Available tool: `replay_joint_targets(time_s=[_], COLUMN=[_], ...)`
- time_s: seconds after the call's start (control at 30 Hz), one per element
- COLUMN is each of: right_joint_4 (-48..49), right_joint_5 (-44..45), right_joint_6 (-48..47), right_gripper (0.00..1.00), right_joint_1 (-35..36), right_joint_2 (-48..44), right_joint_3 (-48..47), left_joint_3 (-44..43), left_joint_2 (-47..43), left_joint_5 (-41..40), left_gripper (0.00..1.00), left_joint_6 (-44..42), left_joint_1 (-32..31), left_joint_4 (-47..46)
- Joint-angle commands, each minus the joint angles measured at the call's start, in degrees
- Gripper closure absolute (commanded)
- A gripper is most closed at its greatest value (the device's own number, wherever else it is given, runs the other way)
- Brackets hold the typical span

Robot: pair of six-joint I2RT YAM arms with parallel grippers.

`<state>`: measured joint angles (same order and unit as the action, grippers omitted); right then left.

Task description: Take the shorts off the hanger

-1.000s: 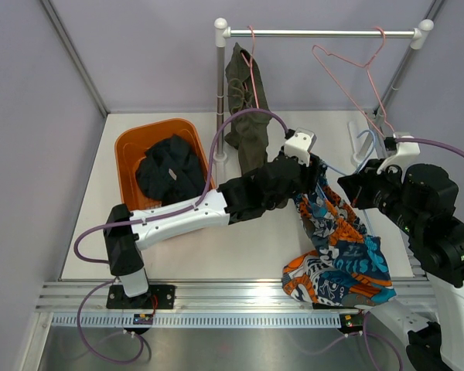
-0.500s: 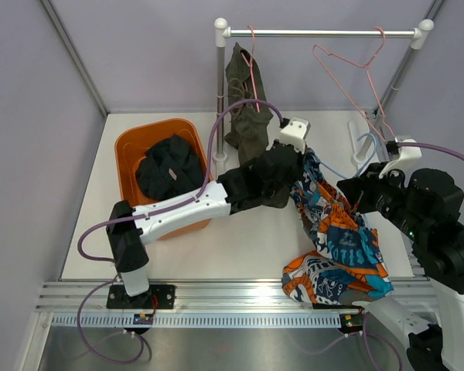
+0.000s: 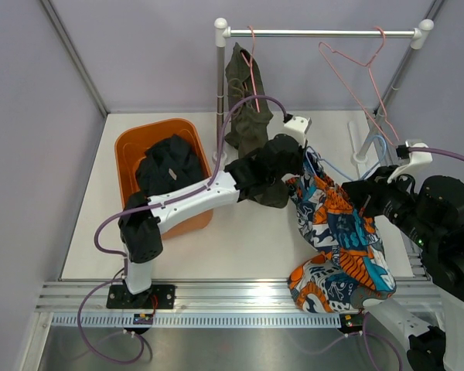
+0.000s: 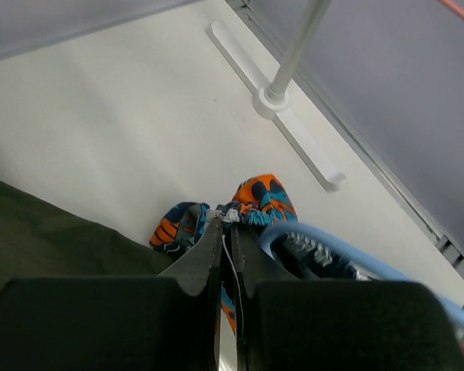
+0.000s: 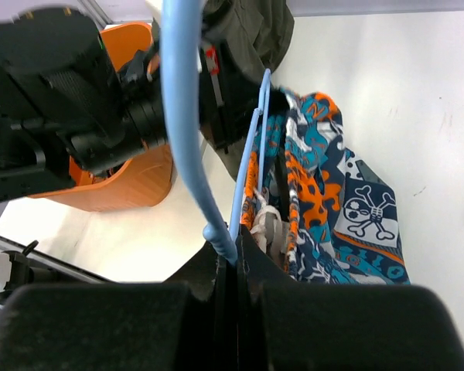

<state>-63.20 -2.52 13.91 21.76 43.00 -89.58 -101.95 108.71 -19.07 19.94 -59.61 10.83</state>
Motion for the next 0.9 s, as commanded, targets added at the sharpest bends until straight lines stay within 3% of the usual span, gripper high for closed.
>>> replay_joint_targets(time_s=[0.0,0.3,0.5,0.73,0.83,0.87], right_joint_4=[0.88,6.85,13.71,18.72,18.99,18.9], right_joint_5=[0.15,9.28,10.69,14.12,14.3,14.21], right_joint_6=[0.68,0.85,1.73,1.73,1.64,1.47], right_gripper=[1.0,1.0,1.0,1.0,1.0,1.0], right_joint_1=[0.48,0.39,0.48,0.39,0.39,0.48], right_joint_2=[-0.82,-0.47,2.6,7.62,9.11,9.29], right_joint_3=[-0.69,4.32,6.61,6.97,5.74,5.39], left_joint_3=[5.61,25.12,30.66,35.33,36.56,35.95], left_joint_2=[-4.28,-24.93,-35.74,-46.29,-51.3,-52.44], left_joint_5=[1.14,3.42,-3.78,-2.55,-7.19,-13.65], left_gripper=[1.0,0.99,0.96,0.96,0.94,0.94], left_joint_6=[-1.48,-8.24,-15.64,-17.57,-17.14,-16.87], left_joint_1=[-1.2,-15.76,-29.13,-35.48,-36.54,-36.62], left_joint_4=[-3.09,-5.39,-2.66,4.19,5.43,6.56])
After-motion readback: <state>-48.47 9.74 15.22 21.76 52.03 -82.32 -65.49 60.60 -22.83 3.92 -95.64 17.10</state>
